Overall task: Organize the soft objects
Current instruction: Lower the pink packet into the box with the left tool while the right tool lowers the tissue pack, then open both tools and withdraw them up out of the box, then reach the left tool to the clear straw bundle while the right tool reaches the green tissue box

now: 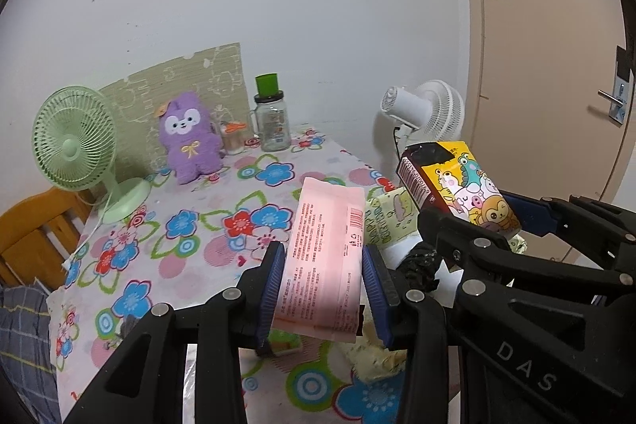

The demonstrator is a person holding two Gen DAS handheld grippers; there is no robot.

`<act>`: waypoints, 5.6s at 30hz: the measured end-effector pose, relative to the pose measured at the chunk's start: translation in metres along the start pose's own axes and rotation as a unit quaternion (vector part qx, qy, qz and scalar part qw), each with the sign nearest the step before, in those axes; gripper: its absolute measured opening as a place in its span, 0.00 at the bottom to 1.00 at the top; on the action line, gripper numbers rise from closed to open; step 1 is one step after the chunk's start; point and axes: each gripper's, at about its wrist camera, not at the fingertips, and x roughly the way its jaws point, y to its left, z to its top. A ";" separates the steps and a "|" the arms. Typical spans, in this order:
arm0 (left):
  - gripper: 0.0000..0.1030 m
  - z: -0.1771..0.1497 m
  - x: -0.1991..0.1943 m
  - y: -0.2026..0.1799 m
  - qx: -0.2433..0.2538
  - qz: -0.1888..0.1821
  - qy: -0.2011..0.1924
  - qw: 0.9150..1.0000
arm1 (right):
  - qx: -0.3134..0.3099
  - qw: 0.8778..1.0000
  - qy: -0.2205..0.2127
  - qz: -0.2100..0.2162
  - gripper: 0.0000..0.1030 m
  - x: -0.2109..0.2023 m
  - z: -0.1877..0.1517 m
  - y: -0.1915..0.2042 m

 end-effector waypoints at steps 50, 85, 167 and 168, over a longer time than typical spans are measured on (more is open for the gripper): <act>0.96 -0.002 0.078 -0.009 0.019 -0.006 0.079 0.997 | 0.010 0.998 0.059 -0.002 0.85 0.078 -0.008 -0.021; 1.00 -0.023 -0.017 0.026 -0.015 0.008 0.020 1.000 | -0.017 0.999 -0.015 -0.029 0.98 -0.011 -0.019 0.036; 0.97 -0.101 0.031 0.162 -0.108 0.057 0.095 0.988 | -0.090 0.994 0.048 0.042 0.94 0.095 -0.047 0.176; 0.97 -0.102 0.034 0.161 -0.107 0.054 0.097 0.988 | -0.088 0.994 0.050 0.041 0.93 0.096 -0.048 0.176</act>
